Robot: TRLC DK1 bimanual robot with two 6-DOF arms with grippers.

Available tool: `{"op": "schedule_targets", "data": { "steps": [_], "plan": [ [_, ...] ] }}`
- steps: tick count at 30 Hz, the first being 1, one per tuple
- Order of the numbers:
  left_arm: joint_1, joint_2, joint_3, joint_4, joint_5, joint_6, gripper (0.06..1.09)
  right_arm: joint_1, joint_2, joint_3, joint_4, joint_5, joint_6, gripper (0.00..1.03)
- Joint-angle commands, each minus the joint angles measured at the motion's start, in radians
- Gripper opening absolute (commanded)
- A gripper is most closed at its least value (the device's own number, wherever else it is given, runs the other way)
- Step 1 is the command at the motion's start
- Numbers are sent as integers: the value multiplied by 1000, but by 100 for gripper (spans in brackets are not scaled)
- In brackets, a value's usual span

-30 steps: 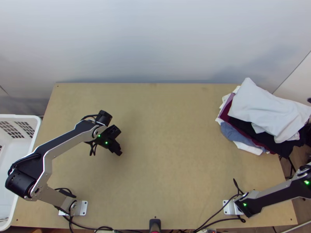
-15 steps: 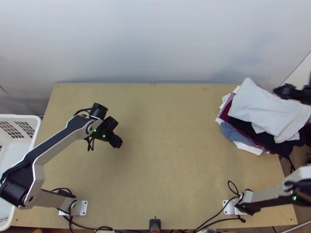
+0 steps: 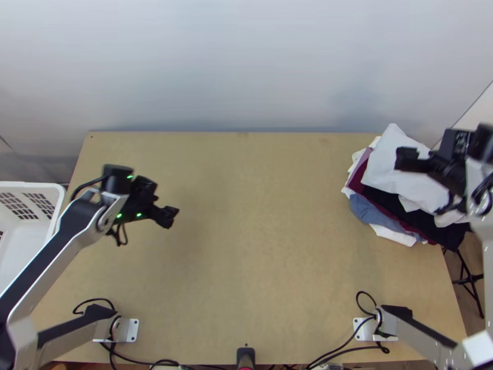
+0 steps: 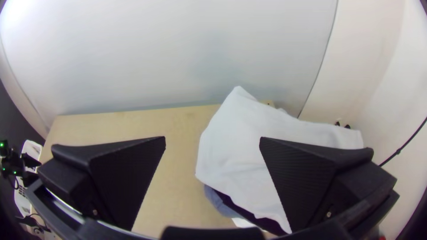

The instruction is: Fold the t-shirt

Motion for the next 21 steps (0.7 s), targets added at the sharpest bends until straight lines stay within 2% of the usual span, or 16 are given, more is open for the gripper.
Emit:
{"op": "schedule_targets", "data": {
  "steps": [1,4,9,13,19,21],
  "plan": [
    [114,-275,-145,118,-29,-17,105,95,-195,-265,115,96,152,98],
    [198,-418,-241,175,-30,-10,104,141,-276,-346,126,100,114,98],
    [266,-629,-396,214,-32,26,104,215,-428,-479,241,289,3,98],
    [307,-795,-478,234,-32,26,104,224,-532,-587,317,373,-40,98],
    [392,-902,-554,300,-16,27,104,225,-727,-818,500,387,-116,98],
    [395,-913,-565,326,-13,26,104,228,-790,-889,600,387,-188,98]
  ]
}}
